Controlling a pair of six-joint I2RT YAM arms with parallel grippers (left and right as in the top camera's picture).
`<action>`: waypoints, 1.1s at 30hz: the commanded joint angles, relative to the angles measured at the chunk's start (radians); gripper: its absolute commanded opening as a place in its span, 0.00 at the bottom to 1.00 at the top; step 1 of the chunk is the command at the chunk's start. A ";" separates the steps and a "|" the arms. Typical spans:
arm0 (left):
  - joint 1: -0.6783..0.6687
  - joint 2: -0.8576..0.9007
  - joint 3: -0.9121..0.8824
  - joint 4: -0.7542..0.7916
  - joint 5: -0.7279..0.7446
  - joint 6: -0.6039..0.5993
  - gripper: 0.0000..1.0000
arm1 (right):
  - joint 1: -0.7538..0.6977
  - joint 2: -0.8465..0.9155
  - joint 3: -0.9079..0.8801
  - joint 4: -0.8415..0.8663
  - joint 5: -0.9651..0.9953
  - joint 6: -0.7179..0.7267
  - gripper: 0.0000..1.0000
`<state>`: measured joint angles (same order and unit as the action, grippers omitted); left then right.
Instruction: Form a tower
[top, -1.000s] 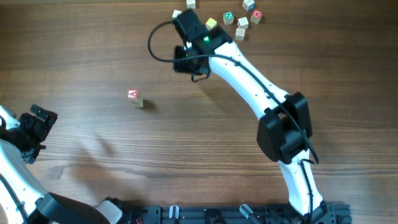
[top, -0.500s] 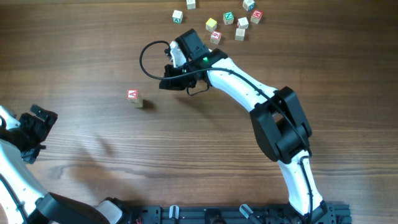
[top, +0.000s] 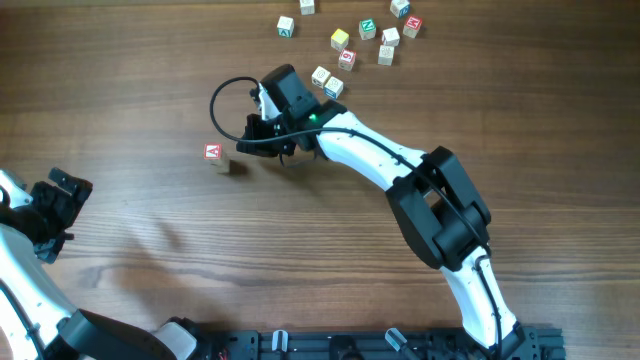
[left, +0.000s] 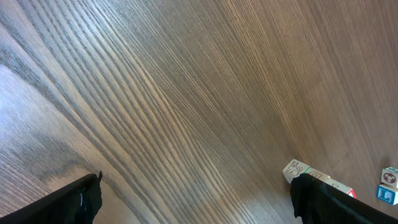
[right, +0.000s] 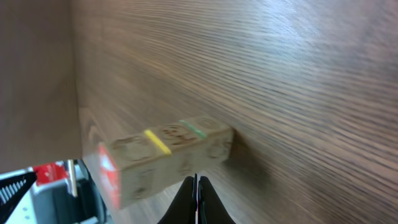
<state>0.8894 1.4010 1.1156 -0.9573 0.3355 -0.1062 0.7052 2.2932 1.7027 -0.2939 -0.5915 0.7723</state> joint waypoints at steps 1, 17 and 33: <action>0.006 0.007 0.011 0.000 0.012 0.021 1.00 | -0.010 0.007 -0.045 0.049 0.008 0.076 0.04; 0.006 0.007 0.011 0.000 0.012 0.021 1.00 | 0.003 0.008 -0.045 0.092 -0.021 0.069 0.04; 0.006 0.007 0.011 0.000 0.012 0.021 1.00 | 0.032 -0.140 -0.044 -0.176 -0.092 -0.087 0.04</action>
<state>0.8894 1.4010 1.1156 -0.9577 0.3355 -0.1062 0.7033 2.2356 1.6577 -0.4599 -0.6991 0.8230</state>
